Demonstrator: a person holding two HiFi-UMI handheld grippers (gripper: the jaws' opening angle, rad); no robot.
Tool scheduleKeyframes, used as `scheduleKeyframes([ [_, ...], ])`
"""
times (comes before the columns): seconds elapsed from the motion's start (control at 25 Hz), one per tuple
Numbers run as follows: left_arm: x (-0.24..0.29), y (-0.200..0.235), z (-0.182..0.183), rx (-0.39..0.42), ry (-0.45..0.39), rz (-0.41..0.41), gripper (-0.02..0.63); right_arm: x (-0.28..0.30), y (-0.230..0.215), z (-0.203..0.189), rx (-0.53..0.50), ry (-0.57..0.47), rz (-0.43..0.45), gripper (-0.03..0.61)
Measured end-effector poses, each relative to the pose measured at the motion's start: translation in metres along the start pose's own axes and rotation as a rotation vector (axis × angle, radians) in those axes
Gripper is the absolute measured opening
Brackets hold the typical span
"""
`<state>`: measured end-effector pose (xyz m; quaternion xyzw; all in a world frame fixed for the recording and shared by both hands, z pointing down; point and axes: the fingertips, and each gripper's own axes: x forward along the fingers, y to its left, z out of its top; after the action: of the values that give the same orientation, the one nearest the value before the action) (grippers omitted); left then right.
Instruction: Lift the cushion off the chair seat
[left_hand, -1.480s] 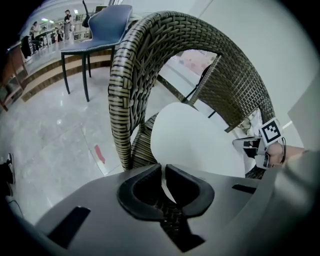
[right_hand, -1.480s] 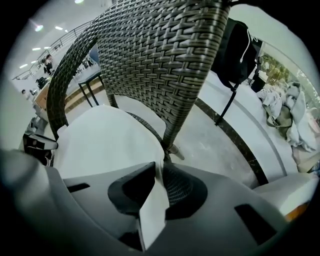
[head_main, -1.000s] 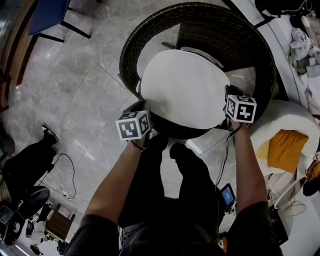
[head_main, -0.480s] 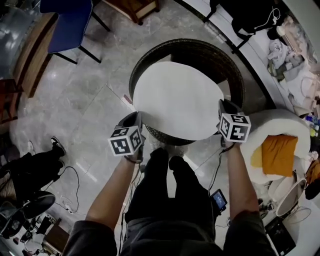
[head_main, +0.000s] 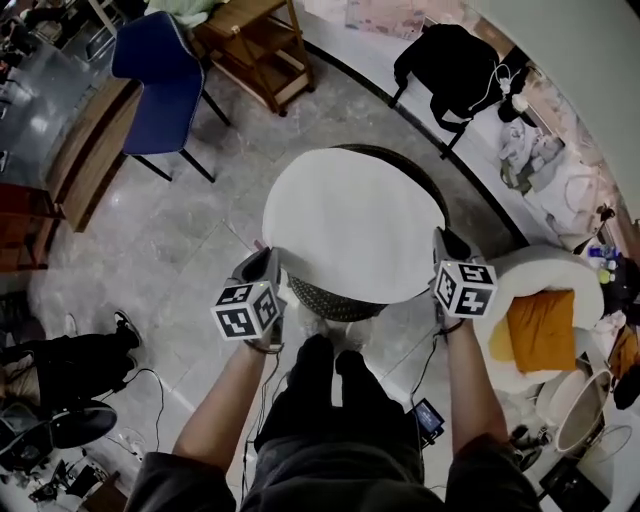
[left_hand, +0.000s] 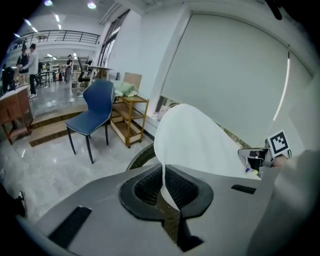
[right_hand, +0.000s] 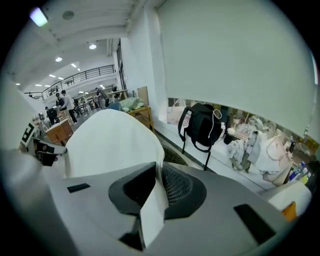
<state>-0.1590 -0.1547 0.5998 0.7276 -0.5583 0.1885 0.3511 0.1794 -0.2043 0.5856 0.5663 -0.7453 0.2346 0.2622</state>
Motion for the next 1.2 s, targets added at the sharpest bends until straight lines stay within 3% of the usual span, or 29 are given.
scheduleKeyframes([
  [0.28,-0.051,-0.037,0.069,0.090,-0.121,-0.026,0.023,-0.059,-0.007,0.065,0.006,-0.133,-0.014,0.046],
  [0.72,-0.133,-0.088,0.174,0.160,-0.351,-0.066,0.021,-0.158,-0.012,0.172,-0.001,-0.382,-0.028,0.046],
  [1.2,-0.211,-0.140,0.253,0.232,-0.565,-0.116,0.021,-0.251,-0.018,0.240,-0.014,-0.598,-0.067,0.044],
])
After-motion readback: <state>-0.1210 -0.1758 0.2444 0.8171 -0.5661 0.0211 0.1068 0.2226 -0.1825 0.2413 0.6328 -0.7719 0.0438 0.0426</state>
